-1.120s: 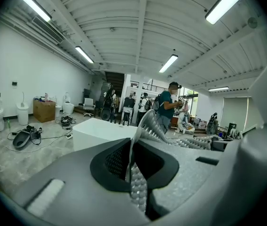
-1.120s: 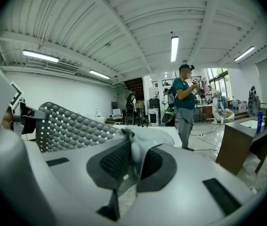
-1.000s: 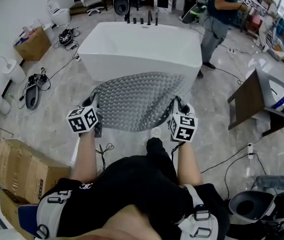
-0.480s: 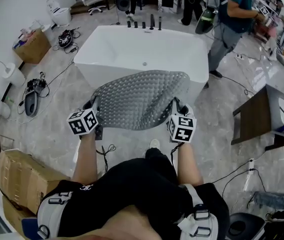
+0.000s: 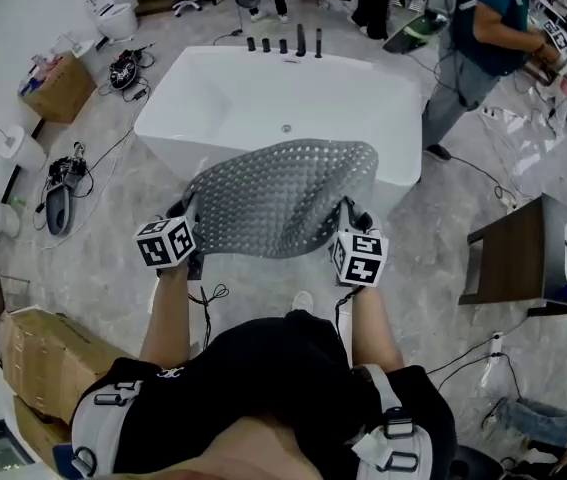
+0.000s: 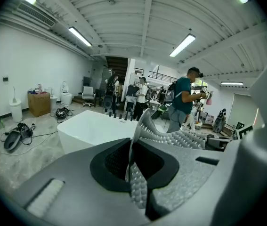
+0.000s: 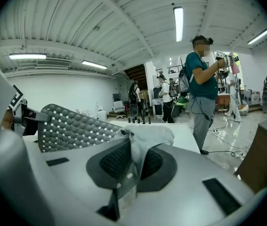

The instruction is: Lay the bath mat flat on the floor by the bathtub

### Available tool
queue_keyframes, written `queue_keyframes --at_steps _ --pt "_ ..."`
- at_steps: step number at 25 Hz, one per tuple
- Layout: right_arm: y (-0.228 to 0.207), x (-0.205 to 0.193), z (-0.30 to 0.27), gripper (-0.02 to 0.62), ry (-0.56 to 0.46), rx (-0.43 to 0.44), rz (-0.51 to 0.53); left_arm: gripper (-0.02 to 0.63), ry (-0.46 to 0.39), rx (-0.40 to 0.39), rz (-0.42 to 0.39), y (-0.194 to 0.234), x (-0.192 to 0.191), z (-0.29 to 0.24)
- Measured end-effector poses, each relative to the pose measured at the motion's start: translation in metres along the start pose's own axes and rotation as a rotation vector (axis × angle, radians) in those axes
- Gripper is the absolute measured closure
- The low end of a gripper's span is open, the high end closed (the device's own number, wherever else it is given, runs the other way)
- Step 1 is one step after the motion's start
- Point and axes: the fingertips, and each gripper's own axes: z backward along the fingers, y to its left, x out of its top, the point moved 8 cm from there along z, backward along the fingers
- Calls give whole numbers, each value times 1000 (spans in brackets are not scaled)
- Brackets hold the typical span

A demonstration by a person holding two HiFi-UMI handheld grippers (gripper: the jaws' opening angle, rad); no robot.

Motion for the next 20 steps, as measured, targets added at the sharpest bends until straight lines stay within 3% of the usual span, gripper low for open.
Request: queue_keyframes --at_steps 10,20 --pt "-15 14 -58 571 42 -15 -5 589 49 -32 13 12 19 -67" --pt "13 6 -77 569 66 -171 -62 589 110 -188 -50 65 46 -130"
